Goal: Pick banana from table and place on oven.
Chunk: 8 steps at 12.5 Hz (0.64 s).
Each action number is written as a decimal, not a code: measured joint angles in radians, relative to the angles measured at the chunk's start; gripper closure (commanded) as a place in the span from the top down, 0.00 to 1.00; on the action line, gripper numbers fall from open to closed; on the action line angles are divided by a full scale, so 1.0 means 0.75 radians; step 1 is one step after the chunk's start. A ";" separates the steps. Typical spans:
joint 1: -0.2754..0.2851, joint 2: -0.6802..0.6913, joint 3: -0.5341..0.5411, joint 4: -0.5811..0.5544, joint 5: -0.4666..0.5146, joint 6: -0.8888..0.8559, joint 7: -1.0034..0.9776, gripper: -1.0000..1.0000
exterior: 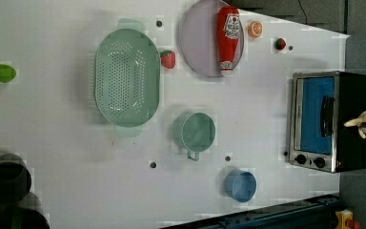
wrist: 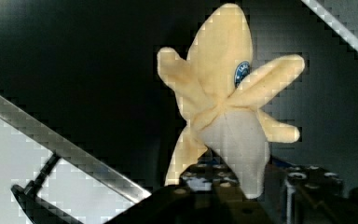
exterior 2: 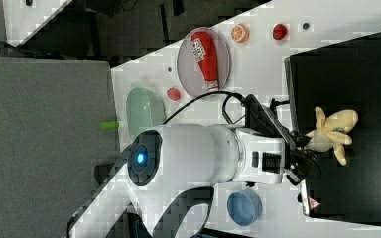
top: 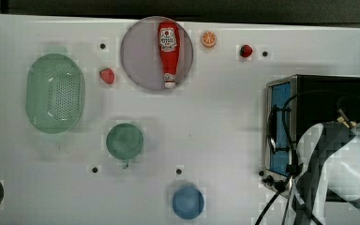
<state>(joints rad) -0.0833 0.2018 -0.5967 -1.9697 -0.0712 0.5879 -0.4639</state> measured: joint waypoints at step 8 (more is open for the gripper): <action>0.042 -0.015 0.038 0.009 -0.028 -0.059 -0.032 1.00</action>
<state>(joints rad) -0.0515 0.1907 -0.5684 -1.9629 -0.0920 0.5435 -0.4878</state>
